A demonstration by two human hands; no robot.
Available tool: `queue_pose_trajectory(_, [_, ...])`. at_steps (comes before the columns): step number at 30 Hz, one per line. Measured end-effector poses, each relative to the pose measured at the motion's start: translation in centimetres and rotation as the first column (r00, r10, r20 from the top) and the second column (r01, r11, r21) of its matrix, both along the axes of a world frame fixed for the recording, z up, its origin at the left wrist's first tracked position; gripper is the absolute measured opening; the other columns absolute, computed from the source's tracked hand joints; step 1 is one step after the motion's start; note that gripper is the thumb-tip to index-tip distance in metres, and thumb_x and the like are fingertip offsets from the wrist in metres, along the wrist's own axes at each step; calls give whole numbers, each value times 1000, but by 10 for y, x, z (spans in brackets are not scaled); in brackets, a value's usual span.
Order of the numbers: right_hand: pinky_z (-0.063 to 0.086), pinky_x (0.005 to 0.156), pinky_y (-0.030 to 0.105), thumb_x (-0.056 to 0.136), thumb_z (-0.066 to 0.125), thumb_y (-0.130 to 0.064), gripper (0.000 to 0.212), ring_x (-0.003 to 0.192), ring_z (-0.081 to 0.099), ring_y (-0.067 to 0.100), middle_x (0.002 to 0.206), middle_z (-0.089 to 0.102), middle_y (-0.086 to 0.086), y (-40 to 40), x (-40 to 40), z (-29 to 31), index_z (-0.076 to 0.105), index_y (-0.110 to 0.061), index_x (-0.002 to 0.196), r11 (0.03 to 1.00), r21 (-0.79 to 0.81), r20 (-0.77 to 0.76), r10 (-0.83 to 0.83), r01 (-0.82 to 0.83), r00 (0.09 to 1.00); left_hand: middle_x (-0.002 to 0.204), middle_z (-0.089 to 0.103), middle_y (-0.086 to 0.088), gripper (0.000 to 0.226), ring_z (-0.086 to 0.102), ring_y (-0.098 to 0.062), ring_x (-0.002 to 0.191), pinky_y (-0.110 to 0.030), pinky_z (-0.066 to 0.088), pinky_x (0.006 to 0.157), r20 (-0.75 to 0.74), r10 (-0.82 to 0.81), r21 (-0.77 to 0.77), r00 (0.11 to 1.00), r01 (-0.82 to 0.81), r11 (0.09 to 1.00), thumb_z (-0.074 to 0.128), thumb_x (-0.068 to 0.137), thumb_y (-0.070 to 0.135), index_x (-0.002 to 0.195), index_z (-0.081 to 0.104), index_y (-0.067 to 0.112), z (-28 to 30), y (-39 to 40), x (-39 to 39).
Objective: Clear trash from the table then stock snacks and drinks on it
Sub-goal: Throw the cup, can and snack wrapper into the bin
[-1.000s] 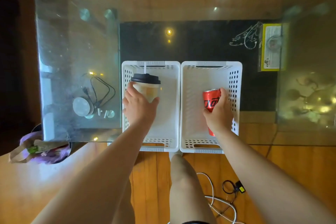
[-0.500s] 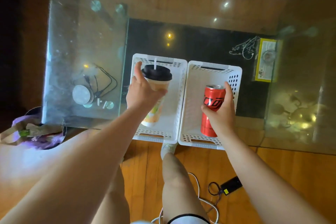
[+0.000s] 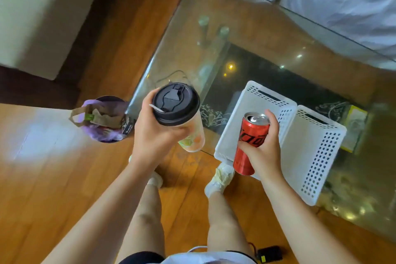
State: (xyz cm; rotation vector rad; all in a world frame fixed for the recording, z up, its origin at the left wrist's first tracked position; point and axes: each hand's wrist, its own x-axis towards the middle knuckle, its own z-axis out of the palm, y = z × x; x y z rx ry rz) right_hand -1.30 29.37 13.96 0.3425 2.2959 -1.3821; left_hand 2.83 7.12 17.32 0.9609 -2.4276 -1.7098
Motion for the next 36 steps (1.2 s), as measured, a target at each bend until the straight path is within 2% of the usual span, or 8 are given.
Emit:
queue_pose_trajectory(5, [45, 94, 31, 67, 79, -8, 89, 125, 43, 14, 133, 39, -13, -108, 26, 13, 27, -58, 120, 991, -19, 52, 136, -135, 989, 109, 58, 21, 90, 57, 0, 106, -28, 51, 87, 14, 228, 26, 973, -229, 973, 82, 37, 24, 119, 45, 28, -3, -109, 64])
queue_pose_trajectory(9, [36, 104, 36, 64, 81, -8, 98, 129, 35, 11, 141, 36, -10, -193, 45, 12, 25, -42, 137, 975, -22, 101, 224, -223, 969, 108, 57, 21, 93, 57, 4, 103, -19, 47, 78, 79, 385, -12, 920, -385, 923, 84, 35, 23, 119, 44, 30, -16, -188, 118])
queue_pose_trajectory(15, [36, 79, 14, 57, 82, -4, 81, 102, 52, 9, 106, 53, -14, -306, 62, -13, 40, -33, 120, 949, -51, 141, 316, -311, 938, 120, 52, 8, 103, 51, -10, 112, -20, 43, 88, 133, 504, -61, 853, -501, 863, 89, 43, 9, 132, 39, 18, -48, -267, 178])
queue_pose_trajectory(20, [42, 83, 18, 55, 83, -5, 78, 106, 53, 12, 113, 54, -10, -372, 55, -58, 43, -31, 116, 876, -9, 68, 482, -483, 873, 119, 50, 10, 96, 48, -9, 115, -12, 40, 87, 81, 519, -2, 851, -521, 854, 89, 44, 6, 123, 39, 29, -98, -285, 182])
queue_pose_trajectory(23, [35, 77, 4, 54, 87, -18, 80, 103, 46, 2, 111, 51, -17, -402, 48, -95, 45, -29, 121, 808, 63, 17, 586, -586, 810, 117, 51, 16, 97, 49, 1, 112, -5, 39, 86, 70, 536, 37, 841, -539, 841, 89, 44, 9, 126, 41, 24, -140, -285, 171])
queue_pose_trajectory(27, [37, 86, 19, 55, 87, -21, 78, 108, 47, 5, 119, 57, -11, -438, 40, -155, 47, -28, 121, 724, 159, -31, 683, -671, 729, 114, 48, 26, 98, 45, 11, 104, 4, 35, 83, 71, 560, 59, 825, -564, 824, 90, 47, 21, 130, 38, 27, -201, -285, 155])
queue_pose_trajectory(31, [35, 78, 17, 58, 81, -11, 66, 95, 47, 4, 106, 57, -13, -459, 43, -210, 50, -30, 113, 685, 215, -29, 717, -696, 697, 112, 46, 36, 99, 47, 15, 102, 7, 33, 80, 86, 639, 107, 764, -645, 757, 89, 48, 28, 132, 36, 32, -255, -286, 151])
queue_pose_trajectory(36, [45, 79, 19, 62, 75, 3, 66, 98, 48, 10, 118, 53, -1, -463, 47, -251, 45, -25, 114, 692, 240, 18, 698, -681, 715, 115, 45, 29, 95, 46, 21, 104, 1, 37, 85, 96, 669, 247, 737, -669, 701, 84, 45, 16, 124, 34, 32, -294, -283, 153])
